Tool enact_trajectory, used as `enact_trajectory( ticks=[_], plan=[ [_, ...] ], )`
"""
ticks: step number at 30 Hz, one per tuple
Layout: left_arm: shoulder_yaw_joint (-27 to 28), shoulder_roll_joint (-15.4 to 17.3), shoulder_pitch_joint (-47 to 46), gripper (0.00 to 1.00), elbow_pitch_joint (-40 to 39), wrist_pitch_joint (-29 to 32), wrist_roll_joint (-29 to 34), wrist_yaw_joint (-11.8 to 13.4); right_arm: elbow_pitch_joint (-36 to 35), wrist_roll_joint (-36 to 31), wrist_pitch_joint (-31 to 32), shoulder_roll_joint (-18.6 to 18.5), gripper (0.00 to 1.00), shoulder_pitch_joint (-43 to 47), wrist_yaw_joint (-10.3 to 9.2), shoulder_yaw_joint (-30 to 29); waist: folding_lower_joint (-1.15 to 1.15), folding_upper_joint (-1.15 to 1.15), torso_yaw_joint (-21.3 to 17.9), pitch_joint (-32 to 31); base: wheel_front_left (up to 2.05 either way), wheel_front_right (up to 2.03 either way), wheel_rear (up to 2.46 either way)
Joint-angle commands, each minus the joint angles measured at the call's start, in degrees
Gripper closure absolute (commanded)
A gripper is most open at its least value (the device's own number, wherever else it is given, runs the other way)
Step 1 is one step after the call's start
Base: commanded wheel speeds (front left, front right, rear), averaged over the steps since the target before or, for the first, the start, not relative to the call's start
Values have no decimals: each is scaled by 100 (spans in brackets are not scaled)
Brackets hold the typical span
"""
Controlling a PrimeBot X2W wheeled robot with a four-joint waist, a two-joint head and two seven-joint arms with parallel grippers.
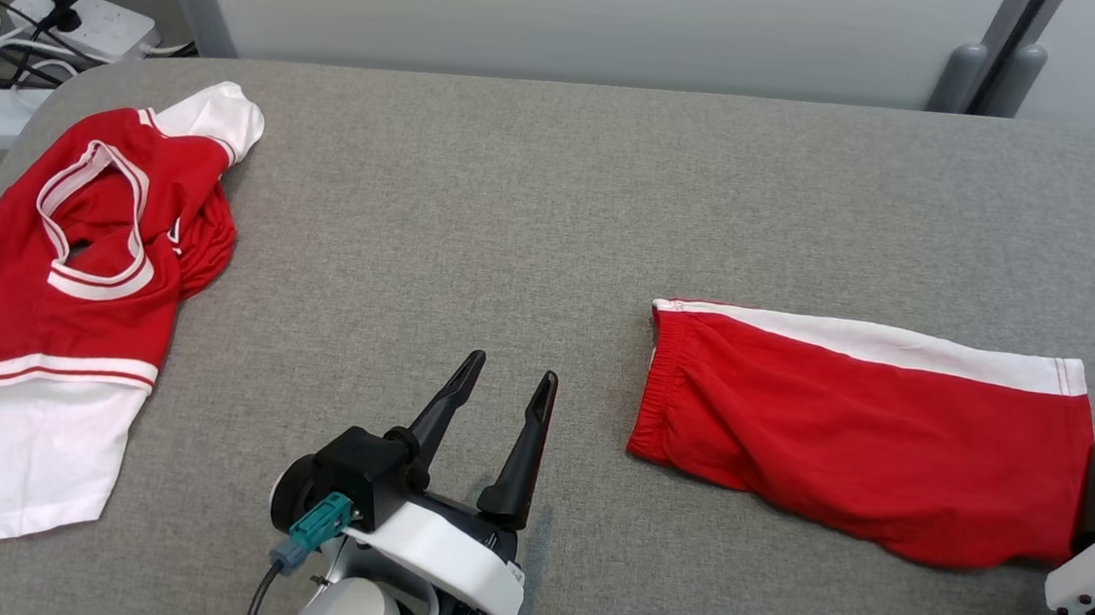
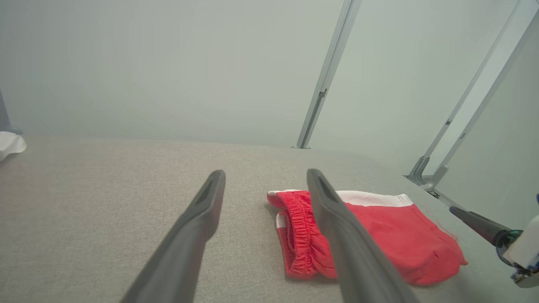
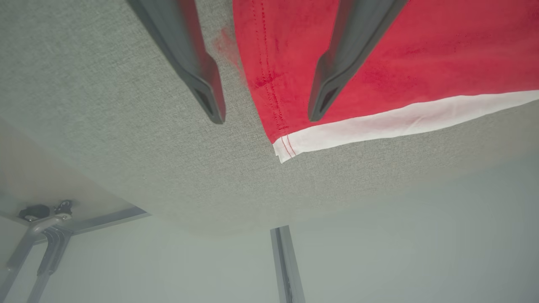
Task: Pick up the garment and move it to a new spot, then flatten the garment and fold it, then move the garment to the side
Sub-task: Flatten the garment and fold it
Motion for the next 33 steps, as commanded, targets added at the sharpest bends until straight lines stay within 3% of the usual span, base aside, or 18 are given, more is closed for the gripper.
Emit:
enact_trajectory(
  ticks=[1,12,16,28,31,33],
  plan=[
    [236,9,-52,0,-128,-59,87,0,-310,-163,-76,-14,0,122,18,92,0,0,-87,-77,0,0,0],
    [583,13,265,0,-269,-59,424,-112,-2175,-513,-76,359,0,1334,18,574,0,0,-437,-324,0,0,0],
    [704,12,405,0,-344,-59,581,-187,-2539,-513,-76,428,0,1753,18,622,0,0,-484,-376,0,0,0],
    [869,10,709,0,-441,-59,908,-330,-2820,-299,-76,556,0,2269,18,646,0,0,-504,-459,0,0,0],
    [864,10,714,0,-453,-59,926,-341,-2698,-25,-76,603,0,2252,18,627,0,0,-485,-457,0,0,0],
    [857,10,710,0,-461,-59,941,-351,-2559,515,-76,676,0,2163,18,586,0,0,-465,-448,0,0,0]
  ],
)
